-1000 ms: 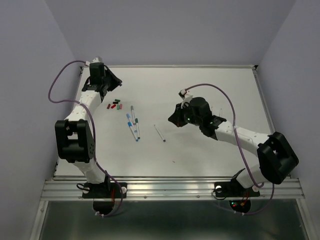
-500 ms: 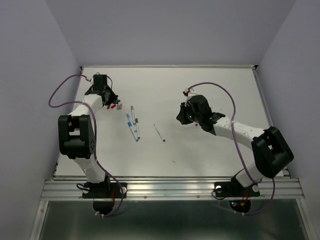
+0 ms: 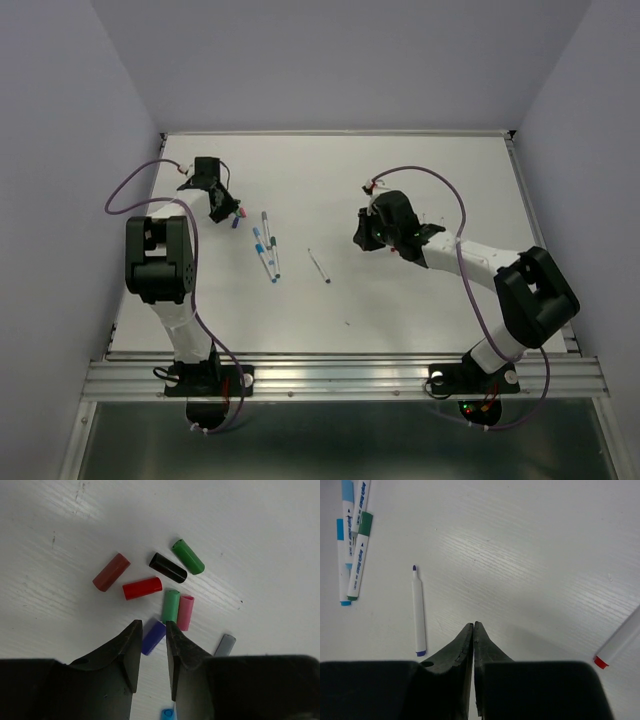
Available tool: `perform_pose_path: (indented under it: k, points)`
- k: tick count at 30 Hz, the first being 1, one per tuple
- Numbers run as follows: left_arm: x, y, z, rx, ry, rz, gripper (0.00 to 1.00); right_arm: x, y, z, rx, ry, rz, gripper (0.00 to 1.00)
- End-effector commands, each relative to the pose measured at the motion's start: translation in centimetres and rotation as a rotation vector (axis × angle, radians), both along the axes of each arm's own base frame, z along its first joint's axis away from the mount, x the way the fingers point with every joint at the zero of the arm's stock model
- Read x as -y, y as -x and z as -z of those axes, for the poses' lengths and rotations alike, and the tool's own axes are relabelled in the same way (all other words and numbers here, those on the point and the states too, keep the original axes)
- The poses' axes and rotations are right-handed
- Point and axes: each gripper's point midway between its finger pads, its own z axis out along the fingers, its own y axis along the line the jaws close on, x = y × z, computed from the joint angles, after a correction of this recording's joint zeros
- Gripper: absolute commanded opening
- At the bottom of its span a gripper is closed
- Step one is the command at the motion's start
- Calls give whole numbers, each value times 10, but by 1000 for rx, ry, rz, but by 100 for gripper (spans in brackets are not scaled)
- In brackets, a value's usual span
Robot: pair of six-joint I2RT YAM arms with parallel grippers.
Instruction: Open the pen caps
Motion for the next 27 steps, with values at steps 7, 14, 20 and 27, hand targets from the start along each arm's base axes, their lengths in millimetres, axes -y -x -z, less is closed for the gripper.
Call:
perform_pose_path:
  k: [7, 14, 20, 27]
  points:
    - [-4, -1, -13, 29, -19, 1, 57, -45, 10, -18, 71, -1, -176, 24]
    - [4, 3, -49, 114, 13, 36, 73, -84, 28, 0, 52, 80, -276, 46]
    - [7, 11, -89, 211, 26, 44, 85, -110, 37, 30, 57, 230, -302, 50]
    - [15, 19, -99, 248, 62, 68, 86, -97, 23, 46, 102, 397, -167, 52]
